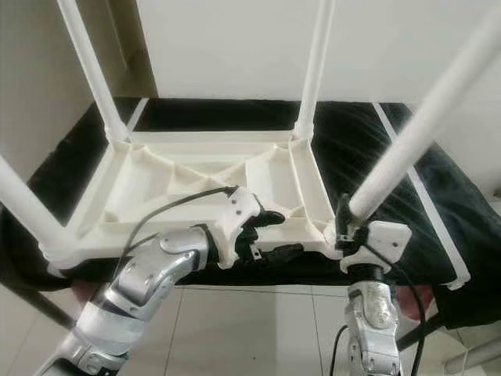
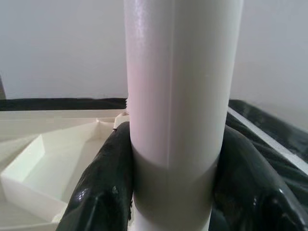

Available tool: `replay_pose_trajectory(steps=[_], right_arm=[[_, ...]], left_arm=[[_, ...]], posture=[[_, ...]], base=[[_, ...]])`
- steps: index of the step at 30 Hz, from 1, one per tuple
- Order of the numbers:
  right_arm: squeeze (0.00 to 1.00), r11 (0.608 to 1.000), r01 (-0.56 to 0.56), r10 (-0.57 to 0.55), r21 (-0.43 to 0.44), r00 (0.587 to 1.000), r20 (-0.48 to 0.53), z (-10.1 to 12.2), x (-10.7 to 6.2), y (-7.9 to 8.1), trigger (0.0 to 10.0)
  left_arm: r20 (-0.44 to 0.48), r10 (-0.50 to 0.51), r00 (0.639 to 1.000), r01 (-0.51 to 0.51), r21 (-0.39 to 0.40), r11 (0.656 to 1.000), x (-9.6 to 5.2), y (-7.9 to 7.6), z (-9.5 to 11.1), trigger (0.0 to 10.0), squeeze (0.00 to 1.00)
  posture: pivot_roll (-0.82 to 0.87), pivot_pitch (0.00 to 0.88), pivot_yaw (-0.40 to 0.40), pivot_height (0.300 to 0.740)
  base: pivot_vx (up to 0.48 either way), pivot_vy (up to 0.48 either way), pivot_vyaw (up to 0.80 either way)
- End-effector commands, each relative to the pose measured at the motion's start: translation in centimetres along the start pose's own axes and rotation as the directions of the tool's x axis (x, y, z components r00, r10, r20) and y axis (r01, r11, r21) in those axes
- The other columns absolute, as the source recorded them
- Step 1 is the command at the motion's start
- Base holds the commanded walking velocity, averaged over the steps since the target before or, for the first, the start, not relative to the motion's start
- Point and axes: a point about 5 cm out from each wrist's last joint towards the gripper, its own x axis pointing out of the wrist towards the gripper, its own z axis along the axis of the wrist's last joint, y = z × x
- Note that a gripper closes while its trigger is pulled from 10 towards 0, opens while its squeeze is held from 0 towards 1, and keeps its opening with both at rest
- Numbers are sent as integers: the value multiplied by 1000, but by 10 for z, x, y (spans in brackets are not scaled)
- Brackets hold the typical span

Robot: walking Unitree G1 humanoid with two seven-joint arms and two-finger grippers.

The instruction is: Building children table

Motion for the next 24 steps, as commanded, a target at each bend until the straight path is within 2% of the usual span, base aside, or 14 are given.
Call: replay_pose_trajectory(steps=[1, 9, 13, 15, 16, 17, 20, 24], right_arm=[[0, 995, -82, 72, -61, 984, -162, -27, -13, 9, 10000], [0, 978, -180, 162, -103, 973, -164, -28, -14, 13, 10000], [0, 977, -195, 180, -84, 970, -164, -28, -15, 15, 10000], [0, 980, -191, 179, -59, 969, -167, -28, -15, 15, 10000], [0, 987, -160, 158, 3, 969, -190, -30, -13, 13, 10000], [0, 987, -160, 158, 3, 969, -190, -30, -13, 13, 10000], [0, 988, -95, 119, 121, 968, -219, -31, -10, 10, 10000], [0, 985, -26, 68, 171, 967, -245, -31, -8, 4, 10000]], left_arm=[[-2, 38, 999, -38, -3, 999, 0, 0, 1, 10000, 0], [1, 35, 999, -35, -3, 999, -1, -1, 1, 10000, 0], [2, 35, 999, -35, -5, 999, -1, -1, 1, 10000, 0], [2, 35, 999, -35, -5, 999, -1, -1, 1, 10000, 0], [3, 36, 999, -36, -5, 999, -1, -1, 1, 10000, 0], [3, 36, 999, -36, -5, 999, -1, -1, 1, 10000, 0], [6, 35, 999, -35, -5, 999, 0, -1, 2, 10000, 0], [6, 36, 999, -36, -4, 999, 0, -2, 2, 10000, 0]], posture=[[-43, 36, 23, 740], [-43, 32, 22, 740], [-44, 31, 21, 740], [-44, 29, 21, 740], [-44, 27, 19, 740], [-44, 27, 19, 740], [-45, 26, 18, 740], [-44, 25, 16, 740]], base=[[0, 0, 0], [0, 0, 0], [0, 0, 0], [0, 0, 0], [0, 0, 0], [0, 0, 0], [0, 0, 0], [0, 0, 0]])
